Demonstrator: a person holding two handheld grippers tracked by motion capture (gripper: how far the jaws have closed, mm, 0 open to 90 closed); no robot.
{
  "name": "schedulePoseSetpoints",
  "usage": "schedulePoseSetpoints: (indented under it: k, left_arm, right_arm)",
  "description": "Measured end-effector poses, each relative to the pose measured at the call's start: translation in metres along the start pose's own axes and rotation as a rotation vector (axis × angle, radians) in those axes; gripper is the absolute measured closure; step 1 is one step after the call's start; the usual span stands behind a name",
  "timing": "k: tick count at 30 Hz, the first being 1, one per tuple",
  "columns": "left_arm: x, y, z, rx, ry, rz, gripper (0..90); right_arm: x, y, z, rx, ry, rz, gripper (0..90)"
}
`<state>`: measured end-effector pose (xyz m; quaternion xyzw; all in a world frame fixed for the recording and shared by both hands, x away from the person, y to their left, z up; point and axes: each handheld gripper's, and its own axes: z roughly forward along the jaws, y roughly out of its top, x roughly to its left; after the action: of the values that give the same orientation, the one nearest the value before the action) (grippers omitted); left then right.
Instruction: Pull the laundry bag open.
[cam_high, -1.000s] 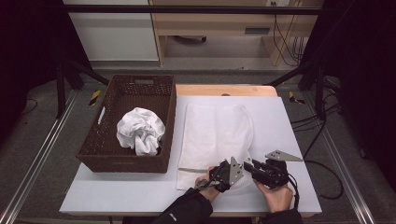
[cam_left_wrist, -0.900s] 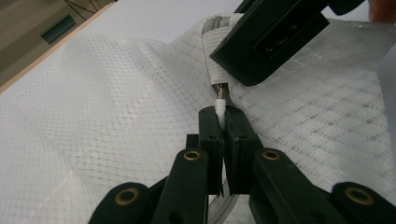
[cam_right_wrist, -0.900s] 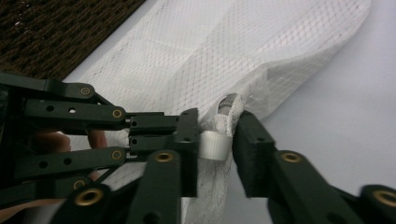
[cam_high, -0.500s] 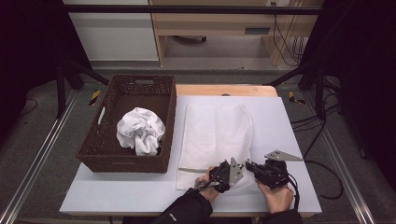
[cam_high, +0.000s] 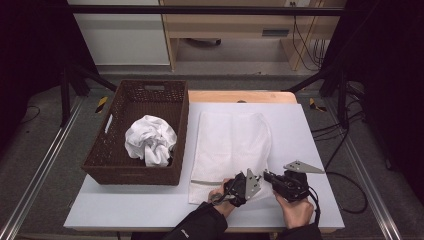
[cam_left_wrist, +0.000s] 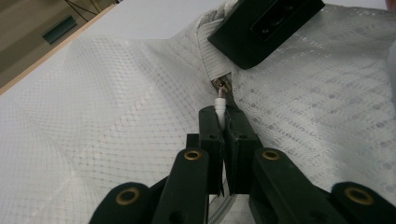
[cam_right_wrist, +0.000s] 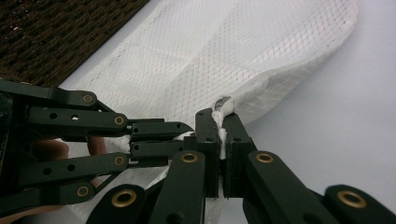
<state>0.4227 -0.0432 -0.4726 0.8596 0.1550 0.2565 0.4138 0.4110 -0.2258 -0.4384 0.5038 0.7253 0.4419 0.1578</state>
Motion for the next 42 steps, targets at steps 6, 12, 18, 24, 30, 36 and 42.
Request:
schedulePoseSetpoints:
  k: [6,12,18,24,30,36,42]
  left_arm:
    - [0.003,-0.001,0.004,-0.037,0.024,-0.012,80.0]
    - [0.009,-0.002,0.006,-0.024,0.053,-0.043,74.0]
    - [0.012,-0.003,0.002,-0.071,0.029,-0.054,77.3]
    - [0.013,-0.004,0.0,-0.103,-0.027,-0.067,81.4]
    - [0.011,-0.006,-0.002,-0.113,-0.046,-0.048,84.2]
    - [0.009,-0.005,-0.002,-0.135,-0.093,-0.043,83.6]
    - [0.01,-0.006,0.0,-0.121,-0.101,-0.059,78.7]
  right_arm:
    - [0.002,0.0,-0.002,-0.025,0.017,-0.024,87.9]
    - [0.002,0.0,-0.003,-0.028,0.014,-0.025,87.9]
    - [0.001,-0.001,-0.003,-0.026,0.013,-0.026,87.8]
    - [-0.001,-0.001,-0.004,-0.028,0.004,-0.023,87.8]
    - [-0.002,-0.002,-0.003,-0.024,0.002,-0.022,87.8]
    - [-0.001,-0.002,-0.002,-0.018,0.009,-0.026,87.8]
    - [-0.002,-0.002,-0.002,-0.018,0.008,-0.027,87.8]
